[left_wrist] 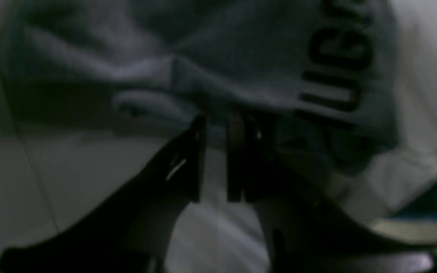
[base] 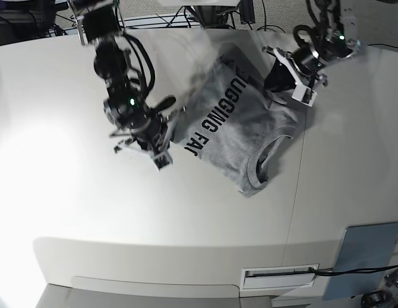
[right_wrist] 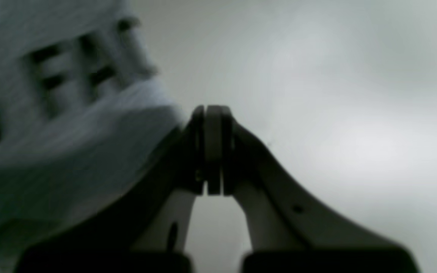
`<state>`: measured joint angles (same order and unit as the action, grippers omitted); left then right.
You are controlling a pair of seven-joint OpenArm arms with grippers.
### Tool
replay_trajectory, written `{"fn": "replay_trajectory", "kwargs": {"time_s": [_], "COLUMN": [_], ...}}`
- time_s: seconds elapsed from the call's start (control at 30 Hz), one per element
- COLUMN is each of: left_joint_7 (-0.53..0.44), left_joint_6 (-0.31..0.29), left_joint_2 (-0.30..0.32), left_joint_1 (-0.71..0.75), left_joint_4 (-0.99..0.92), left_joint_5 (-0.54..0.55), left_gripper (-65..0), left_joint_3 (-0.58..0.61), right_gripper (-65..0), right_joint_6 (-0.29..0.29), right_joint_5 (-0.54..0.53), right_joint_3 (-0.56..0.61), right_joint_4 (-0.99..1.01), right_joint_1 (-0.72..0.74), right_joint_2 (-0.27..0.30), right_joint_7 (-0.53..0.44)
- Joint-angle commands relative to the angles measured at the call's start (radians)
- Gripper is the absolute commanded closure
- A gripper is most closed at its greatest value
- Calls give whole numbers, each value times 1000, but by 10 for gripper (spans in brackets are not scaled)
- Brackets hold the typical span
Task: Fold the T-shirt properly
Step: 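Drag the folded shirt toward the table center with both grippers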
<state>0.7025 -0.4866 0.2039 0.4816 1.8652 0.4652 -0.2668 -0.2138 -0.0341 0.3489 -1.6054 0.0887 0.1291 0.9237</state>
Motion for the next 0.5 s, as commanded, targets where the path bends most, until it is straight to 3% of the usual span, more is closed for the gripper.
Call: {"fn": "replay_trajectory", "kwargs": {"time_s": [0.0,0.23,0.47], "left_joint_7": [-23,-120,-134], "left_joint_6": [7,109,105], "left_joint_2": [-8,-26,-26], "left_joint_1": [0,-60,-204], "left_joint_4": [13,-58,-259], "left_joint_5": [-3,-130,-172], "left_gripper": [-96,-96,-96], "left_joint_3": [-4,-4,-4], "right_gripper": [0,0,0], "right_joint_6": [-8,-89,-132], "right_joint_5": [-3,-60,-157], "right_joint_3": [-3,-3,-3], "right_joint_4": [16,87,87], "right_joint_1": [42,71,45], "right_joint_2": [-2,-2,-2], "right_joint_7": [-19,53,92]}}
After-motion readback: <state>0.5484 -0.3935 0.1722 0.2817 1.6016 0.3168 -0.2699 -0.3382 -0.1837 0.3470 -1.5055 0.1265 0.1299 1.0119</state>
